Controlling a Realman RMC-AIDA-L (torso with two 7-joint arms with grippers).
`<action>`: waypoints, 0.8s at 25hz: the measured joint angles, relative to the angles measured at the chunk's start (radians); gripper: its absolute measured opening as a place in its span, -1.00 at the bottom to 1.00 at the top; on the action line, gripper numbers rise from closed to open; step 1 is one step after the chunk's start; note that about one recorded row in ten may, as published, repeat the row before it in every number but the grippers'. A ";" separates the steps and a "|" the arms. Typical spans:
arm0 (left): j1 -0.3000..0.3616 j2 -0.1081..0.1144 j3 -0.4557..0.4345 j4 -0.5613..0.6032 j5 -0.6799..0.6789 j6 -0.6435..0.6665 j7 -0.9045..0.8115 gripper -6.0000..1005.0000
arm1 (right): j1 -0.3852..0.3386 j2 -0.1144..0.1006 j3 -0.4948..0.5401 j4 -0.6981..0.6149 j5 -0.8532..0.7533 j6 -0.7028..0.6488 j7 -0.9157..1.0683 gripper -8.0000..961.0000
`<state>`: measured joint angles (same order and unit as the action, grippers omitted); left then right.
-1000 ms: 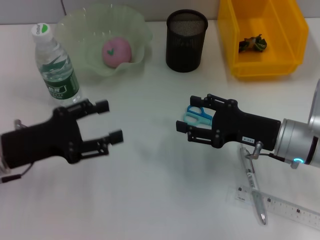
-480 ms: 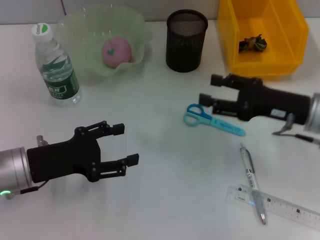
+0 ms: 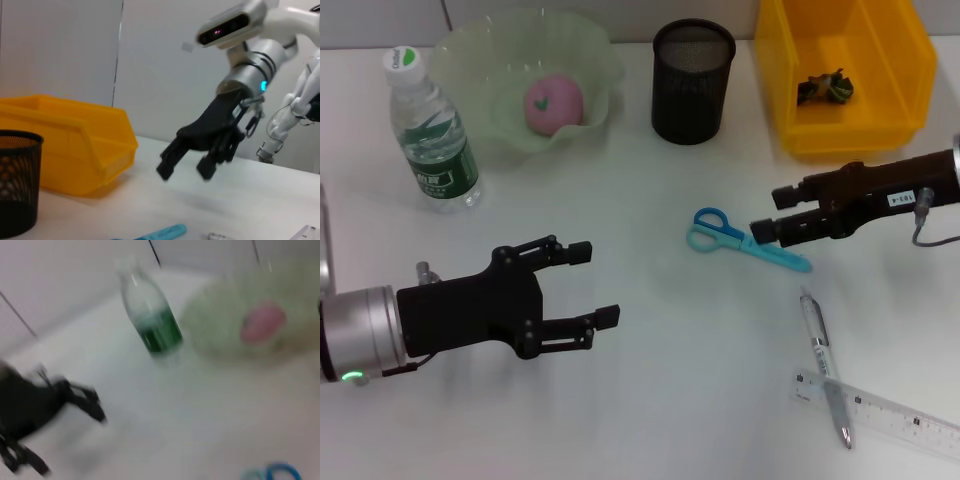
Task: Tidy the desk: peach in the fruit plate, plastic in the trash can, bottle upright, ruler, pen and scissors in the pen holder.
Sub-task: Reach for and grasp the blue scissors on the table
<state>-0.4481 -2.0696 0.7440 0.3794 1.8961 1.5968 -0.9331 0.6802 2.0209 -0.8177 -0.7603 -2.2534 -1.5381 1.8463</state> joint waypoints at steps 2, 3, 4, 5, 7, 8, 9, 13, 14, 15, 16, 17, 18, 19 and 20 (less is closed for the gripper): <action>-0.008 0.000 0.000 -0.007 0.001 -0.002 0.000 0.66 | 0.024 0.002 0.000 -0.018 -0.062 -0.002 0.040 0.37; -0.011 0.000 0.000 -0.010 0.001 -0.004 0.000 0.66 | 0.053 0.008 -0.001 -0.041 -0.130 -0.005 0.078 0.37; -0.013 0.000 0.000 -0.010 0.002 -0.007 0.000 0.66 | 0.053 0.008 -0.001 -0.041 -0.130 -0.005 0.078 0.37; -0.015 0.000 0.000 -0.010 0.002 -0.011 0.000 0.66 | 0.078 0.019 -0.005 -0.073 -0.192 -0.006 0.106 0.37; -0.015 0.001 0.000 -0.011 0.001 -0.013 0.000 0.66 | 0.088 0.025 -0.012 -0.094 -0.219 -0.006 0.120 0.37; -0.016 0.001 0.000 -0.011 0.001 -0.014 0.000 0.66 | 0.094 0.030 -0.022 -0.107 -0.234 -0.004 0.127 0.37; -0.017 0.001 0.000 -0.011 0.001 -0.016 0.001 0.66 | 0.103 0.035 -0.041 -0.120 -0.251 0.000 0.136 0.37; -0.017 0.001 0.000 -0.011 -0.002 -0.025 -0.002 0.66 | 0.135 0.043 -0.145 -0.138 -0.292 0.032 0.164 0.36; -0.017 0.001 0.000 -0.011 -0.002 -0.025 -0.002 0.66 | 0.143 0.047 -0.173 -0.138 -0.301 0.042 0.171 0.36; -0.017 0.001 0.000 -0.011 -0.002 -0.025 -0.002 0.66 | 0.150 0.051 -0.204 -0.137 -0.313 0.061 0.178 0.36; -0.017 0.001 -0.005 -0.012 -0.004 -0.028 -0.006 0.66 | 0.155 0.054 -0.232 -0.135 -0.323 0.078 0.183 0.36; -0.017 0.001 -0.005 -0.012 -0.004 -0.028 -0.006 0.66 | 0.160 0.057 -0.268 -0.132 -0.334 0.101 0.190 0.36; -0.017 0.001 -0.007 -0.013 -0.004 -0.029 -0.007 0.66 | 0.166 0.060 -0.344 -0.125 -0.344 0.145 0.203 0.36; -0.017 0.001 -0.007 -0.013 -0.004 -0.029 -0.007 0.66 | 0.166 0.060 -0.344 -0.125 -0.344 0.145 0.203 0.36; -0.013 0.002 -0.009 -0.013 -0.006 -0.034 -0.008 0.66 | 0.169 0.063 -0.410 -0.121 -0.343 0.182 0.213 0.36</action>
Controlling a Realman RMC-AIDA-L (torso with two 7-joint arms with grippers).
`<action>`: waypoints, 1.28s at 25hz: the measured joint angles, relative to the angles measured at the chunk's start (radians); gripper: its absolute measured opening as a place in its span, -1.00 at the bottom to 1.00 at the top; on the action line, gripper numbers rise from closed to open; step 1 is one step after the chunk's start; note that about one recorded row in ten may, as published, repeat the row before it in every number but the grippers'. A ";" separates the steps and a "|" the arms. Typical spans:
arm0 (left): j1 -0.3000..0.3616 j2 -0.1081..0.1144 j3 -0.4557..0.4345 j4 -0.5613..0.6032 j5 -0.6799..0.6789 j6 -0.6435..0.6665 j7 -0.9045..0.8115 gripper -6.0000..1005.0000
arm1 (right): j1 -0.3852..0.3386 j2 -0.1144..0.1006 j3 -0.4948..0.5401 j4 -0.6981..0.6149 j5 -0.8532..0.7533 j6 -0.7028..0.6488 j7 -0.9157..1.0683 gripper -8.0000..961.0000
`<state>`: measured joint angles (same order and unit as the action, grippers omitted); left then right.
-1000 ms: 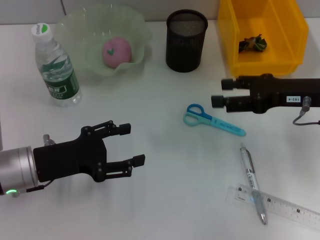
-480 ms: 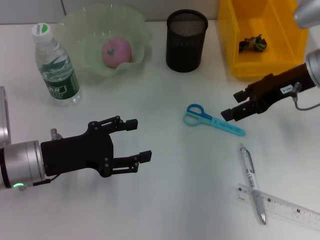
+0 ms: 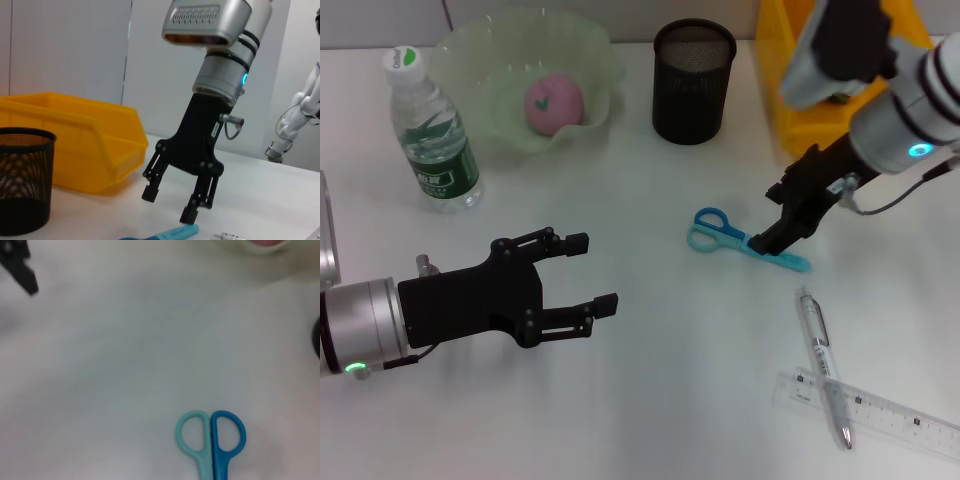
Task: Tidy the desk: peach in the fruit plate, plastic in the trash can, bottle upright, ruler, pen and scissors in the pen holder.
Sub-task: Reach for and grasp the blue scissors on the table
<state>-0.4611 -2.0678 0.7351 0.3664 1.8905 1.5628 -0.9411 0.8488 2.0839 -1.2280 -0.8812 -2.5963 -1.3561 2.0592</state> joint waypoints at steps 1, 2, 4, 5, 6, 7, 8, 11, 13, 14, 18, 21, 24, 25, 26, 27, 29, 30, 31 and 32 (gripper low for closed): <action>0.001 0.000 0.000 0.000 0.000 -0.001 0.000 0.66 | 0.000 0.000 0.000 0.000 0.000 0.000 0.000 0.35; 0.001 0.000 0.000 0.000 0.000 -0.001 -0.001 0.66 | 0.001 0.001 -0.032 0.001 0.003 0.015 0.003 0.35; 0.002 0.000 0.000 -0.001 0.000 -0.002 -0.001 0.66 | 0.001 0.002 -0.068 0.004 0.010 0.038 0.005 0.35; 0.002 0.000 0.000 -0.001 0.000 -0.002 -0.001 0.66 | 0.001 0.003 -0.104 0.013 0.019 0.065 0.005 0.35; 0.002 -0.001 0.000 -0.001 0.000 -0.002 -0.002 0.66 | 0.001 0.003 -0.104 0.013 0.019 0.065 0.005 0.35; 0.003 -0.001 -0.001 -0.001 -0.001 -0.003 -0.003 0.66 | 0.001 0.004 -0.118 0.017 0.022 0.075 0.006 0.35; 0.004 -0.001 -0.002 -0.001 -0.001 -0.003 -0.008 0.66 | 0.000 0.004 -0.134 0.022 0.026 0.087 0.006 0.35; 0.005 -0.001 -0.002 -0.001 -0.001 -0.005 -0.015 0.66 | -0.005 0.005 -0.170 0.025 0.047 0.115 0.007 0.28; 0.006 0.000 -0.002 -0.001 -0.001 -0.009 -0.016 0.66 | -0.007 0.005 -0.186 0.026 0.058 0.122 0.007 0.16; 0.007 0.000 -0.002 -0.001 -0.001 -0.011 -0.017 0.66 | -0.007 0.005 -0.195 0.028 0.061 0.126 0.007 0.16; 0.010 0.002 -0.002 -0.001 -0.001 -0.014 -0.014 0.66 | -0.007 0.005 -0.221 0.042 0.062 0.141 0.007 0.14; 0.013 0.002 -0.002 -0.001 -0.001 -0.016 -0.010 0.66 | -0.007 0.005 -0.232 0.051 0.062 0.158 0.008 0.14; 0.013 0.002 -0.002 -0.001 -0.001 -0.017 -0.010 0.66 | -0.007 0.005 -0.236 0.053 0.062 0.161 0.008 0.13; 0.013 0.002 -0.001 0.000 -0.001 -0.017 -0.012 0.66 | -0.008 0.005 -0.236 0.054 0.062 0.163 0.008 0.10; 0.013 0.002 -0.001 0.000 -0.001 -0.017 -0.012 0.66 | -0.008 0.005 -0.236 0.054 0.062 0.163 0.008 0.08; 0.013 0.002 -0.001 0.000 -0.001 -0.017 -0.012 0.66 | -0.009 0.005 -0.236 0.054 0.063 0.165 0.008 0.06; 0.013 0.002 -0.001 0.002 -0.001 -0.017 -0.015 0.66 | -0.012 0.005 -0.236 0.054 0.067 0.167 0.008 0.02; 0.013 0.002 -0.001 0.002 -0.001 -0.017 -0.015 0.66 | -0.014 0.006 -0.235 0.054 0.070 0.167 0.008 -0.01; 0.013 0.002 -0.001 0.002 -0.001 -0.017 -0.015 0.66 | -0.014 0.006 -0.233 0.055 0.073 0.167 0.009 -0.02; 0.013 0.002 -0.001 0.002 -0.001 -0.017 -0.015 0.66 | -0.015 0.006 -0.230 0.055 0.078 0.167 0.010 -0.03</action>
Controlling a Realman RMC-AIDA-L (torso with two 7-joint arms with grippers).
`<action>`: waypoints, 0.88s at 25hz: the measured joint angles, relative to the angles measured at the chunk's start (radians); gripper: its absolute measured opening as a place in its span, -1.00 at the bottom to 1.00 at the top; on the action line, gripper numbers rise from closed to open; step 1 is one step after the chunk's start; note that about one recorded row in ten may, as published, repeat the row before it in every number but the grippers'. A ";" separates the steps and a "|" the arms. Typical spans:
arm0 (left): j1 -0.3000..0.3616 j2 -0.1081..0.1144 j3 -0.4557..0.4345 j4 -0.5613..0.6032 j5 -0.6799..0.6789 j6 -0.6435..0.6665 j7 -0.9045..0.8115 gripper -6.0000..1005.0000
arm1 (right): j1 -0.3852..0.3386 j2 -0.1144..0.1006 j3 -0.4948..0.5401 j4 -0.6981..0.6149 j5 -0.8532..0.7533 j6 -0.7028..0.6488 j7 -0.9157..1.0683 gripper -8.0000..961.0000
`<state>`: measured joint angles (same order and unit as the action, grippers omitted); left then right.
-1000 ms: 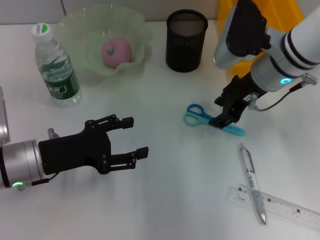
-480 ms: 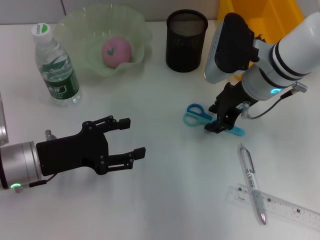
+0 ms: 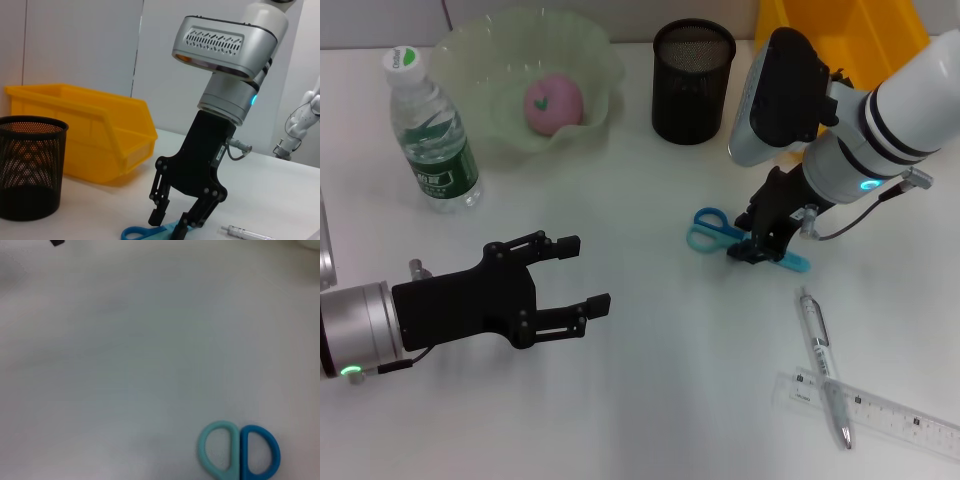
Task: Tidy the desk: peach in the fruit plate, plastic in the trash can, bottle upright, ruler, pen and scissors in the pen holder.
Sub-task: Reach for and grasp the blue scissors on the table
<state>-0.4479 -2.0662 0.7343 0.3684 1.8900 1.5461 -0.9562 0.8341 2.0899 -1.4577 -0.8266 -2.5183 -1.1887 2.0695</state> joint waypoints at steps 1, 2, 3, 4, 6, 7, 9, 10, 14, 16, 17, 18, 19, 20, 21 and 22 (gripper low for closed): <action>0.000 0.000 -0.001 0.001 0.000 0.000 -0.001 0.66 | 0.000 0.000 0.002 0.000 0.004 0.000 0.006 -0.04; -0.002 0.000 -0.001 0.000 0.000 0.000 -0.002 0.66 | 0.000 -0.001 0.003 0.000 0.007 -0.001 0.012 -0.05; -0.002 0.000 -0.001 0.000 0.000 0.000 -0.002 0.66 | 0.000 -0.002 0.004 0.000 0.010 -0.002 0.023 -0.06; -0.002 0.000 -0.001 0.000 0.000 0.000 -0.003 0.66 | 0.000 -0.003 0.004 0.000 0.011 -0.003 0.033 -0.09; -0.003 0.000 -0.001 0.001 0.000 0.000 -0.006 0.66 | 0.000 -0.005 0.004 0.000 0.011 -0.004 0.047 -0.15; -0.003 0.000 -0.001 0.002 0.000 0.000 -0.008 0.66 | 0.000 -0.005 0.004 0.000 0.011 -0.004 0.051 -0.17; -0.005 0.000 0.000 0.003 0.000 0.000 -0.012 0.66 | 0.000 -0.005 0.005 0.000 0.011 -0.005 0.059 -0.21; -0.005 0.000 0.001 0.003 0.000 0.000 -0.014 0.66 | -0.001 -0.005 0.005 0.000 0.011 -0.006 0.063 -0.21; -0.006 0.000 0.001 0.004 0.000 0.000 -0.014 0.66 | -0.004 -0.005 0.009 0.006 0.011 -0.005 0.069 -0.23; -0.007 0.000 0.002 0.004 0.000 0.000 -0.015 0.66 | -0.004 -0.005 0.013 0.009 0.011 -0.005 0.069 -0.24; -0.007 0.000 0.002 0.004 0.000 0.000 -0.015 0.66 | -0.004 -0.005 0.014 0.010 0.011 -0.004 0.069 -0.25; -0.007 0.000 0.002 0.004 0.000 0.000 -0.015 0.66 | -0.004 -0.005 0.014 0.010 0.011 -0.004 0.069 -0.25; -0.007 0.000 0.002 0.004 0.000 0.000 -0.015 0.66 | -0.004 -0.005 0.014 0.011 0.011 -0.003 0.070 -0.26; -0.008 0.000 0.001 0.003 0.000 0.001 -0.015 0.66 | -0.004 -0.005 0.014 0.011 0.011 -0.002 0.072 -0.27; -0.008 0.000 0.000 0.002 0.000 0.002 -0.015 0.66 | -0.004 -0.005 0.016 0.012 0.011 0.000 0.075 -0.27; -0.008 0.000 0.000 0.002 0.000 0.002 -0.015 0.66 | -0.004 -0.005 0.016 0.012 0.011 0.000 0.075 -0.28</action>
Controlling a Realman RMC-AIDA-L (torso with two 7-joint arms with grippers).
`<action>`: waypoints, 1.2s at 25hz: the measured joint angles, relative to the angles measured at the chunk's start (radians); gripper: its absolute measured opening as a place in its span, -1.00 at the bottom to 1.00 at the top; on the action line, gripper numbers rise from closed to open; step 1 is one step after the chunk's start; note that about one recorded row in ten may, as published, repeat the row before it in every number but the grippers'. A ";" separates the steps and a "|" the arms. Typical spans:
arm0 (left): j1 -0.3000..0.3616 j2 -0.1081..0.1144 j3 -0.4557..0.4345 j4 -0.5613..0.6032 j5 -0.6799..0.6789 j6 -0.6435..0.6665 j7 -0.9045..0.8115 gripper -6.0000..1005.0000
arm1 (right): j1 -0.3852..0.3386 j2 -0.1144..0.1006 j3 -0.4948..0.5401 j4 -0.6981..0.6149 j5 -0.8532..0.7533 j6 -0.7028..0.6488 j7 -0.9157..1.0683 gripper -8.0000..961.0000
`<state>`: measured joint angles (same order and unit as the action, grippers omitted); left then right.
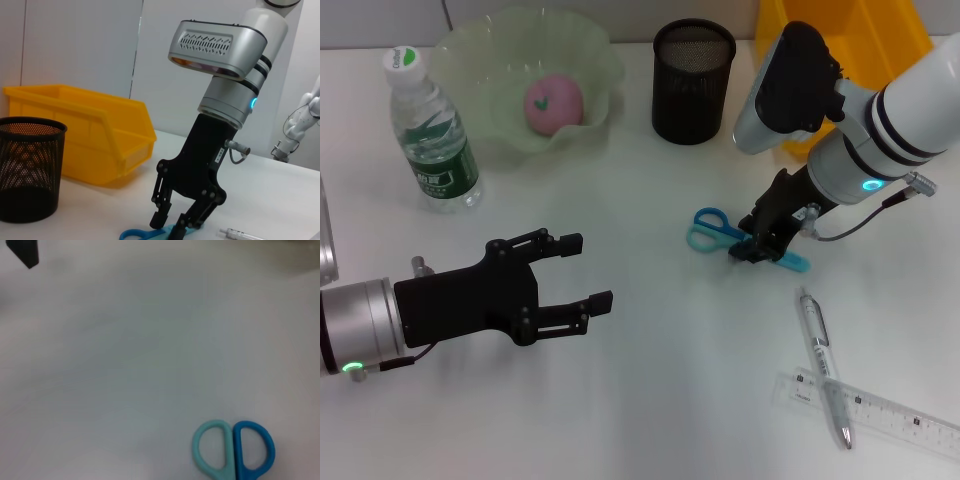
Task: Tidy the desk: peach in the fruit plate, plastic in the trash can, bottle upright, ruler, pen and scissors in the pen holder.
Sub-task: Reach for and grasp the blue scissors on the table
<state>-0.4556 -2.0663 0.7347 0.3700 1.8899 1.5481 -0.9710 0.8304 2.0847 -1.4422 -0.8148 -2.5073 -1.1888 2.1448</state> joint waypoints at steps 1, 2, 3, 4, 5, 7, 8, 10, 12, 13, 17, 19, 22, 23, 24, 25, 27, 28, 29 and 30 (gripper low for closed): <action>0.000 0.000 0.000 0.000 0.000 0.000 0.000 0.66 | 0.000 0.000 0.001 0.000 0.000 0.001 0.002 -0.28; 0.000 0.000 0.000 0.000 0.000 0.001 0.000 0.66 | 0.000 0.000 0.002 0.000 0.000 0.000 0.003 -0.29; 0.000 0.000 0.000 0.000 0.000 0.001 0.000 0.66 | 0.000 0.000 0.002 0.000 0.000 0.000 0.004 -0.29; 0.000 0.000 0.000 0.000 0.000 0.001 0.000 0.66 | 0.000 0.000 0.003 0.000 0.000 -0.001 0.006 -0.30; 0.000 0.000 0.000 0.000 0.000 0.002 0.000 0.66 | 0.000 0.000 0.003 0.000 0.000 -0.001 0.006 -0.31; 0.000 0.000 0.000 0.000 0.000 0.002 0.000 0.66 | 0.001 0.000 0.004 0.000 0.000 -0.002 0.010 -0.34; 0.000 0.000 0.000 0.000 0.000 0.003 0.000 0.66 | 0.001 0.000 0.004 0.000 0.000 -0.003 0.012 -0.35; 0.000 0.000 0.001 0.000 0.000 0.004 0.000 0.66 | 0.001 -0.001 0.004 0.000 0.000 -0.003 0.015 -0.38; 0.000 0.000 0.001 0.000 0.000 0.005 -0.001 0.66 | 0.001 -0.001 0.004 0.000 -0.001 -0.004 0.018 -0.40; 0.000 0.000 0.001 0.001 0.000 0.005 -0.001 0.66 | 0.001 -0.001 0.004 0.000 -0.001 -0.005 0.021 -0.40; 0.000 0.000 0.002 0.003 0.000 0.006 -0.003 0.66 | -0.001 -0.002 0.017 0.000 -0.001 -0.005 0.027 -0.42; 0.000 0.000 0.003 0.003 0.000 0.006 -0.004 0.66 | -0.001 -0.002 0.018 0.000 -0.001 -0.006 0.027 -0.42; 0.000 0.000 0.004 0.003 0.000 0.006 -0.008 0.66 | -0.002 -0.002 0.019 0.000 -0.002 -0.007 0.027 -0.43; 0.000 0.000 0.005 0.004 0.000 0.006 -0.010 0.66 | -0.002 -0.002 0.019 0.000 -0.003 -0.010 0.027 -0.44; -0.001 0.000 0.006 0.004 0.000 0.006 -0.011 0.66 | -0.002 -0.002 0.019 0.000 -0.004 -0.018 0.028 -0.44; -0.001 0.000 0.007 0.004 0.000 0.006 -0.012 0.66 | -0.002 -0.002 0.019 -0.001 -0.004 -0.025 0.029 -0.44; -0.001 0.000 0.007 0.004 0.000 0.006 -0.012 0.66 | -0.001 -0.002 0.019 -0.004 -0.006 -0.035 0.033 -0.45; -0.001 0.000 0.007 0.004 0.000 0.006 -0.012 0.66 | -0.001 -0.002 0.019 -0.004 -0.006 -0.035 0.033 -0.45; -0.001 0.000 0.007 0.004 0.000 0.006 -0.012 0.66 | 0.004 -0.003 0.019 -0.007 -0.010 -0.046 0.040 -0.45; -0.001 0.000 0.007 0.004 0.000 0.006 -0.012 0.66 | 0.004 -0.003 0.019 -0.007 -0.010 -0.046 0.040 -0.45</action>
<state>-0.4568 -2.0663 0.7414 0.3745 1.8899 1.5539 -0.9831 0.8340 2.0818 -1.4234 -0.8214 -2.5175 -1.2346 2.1852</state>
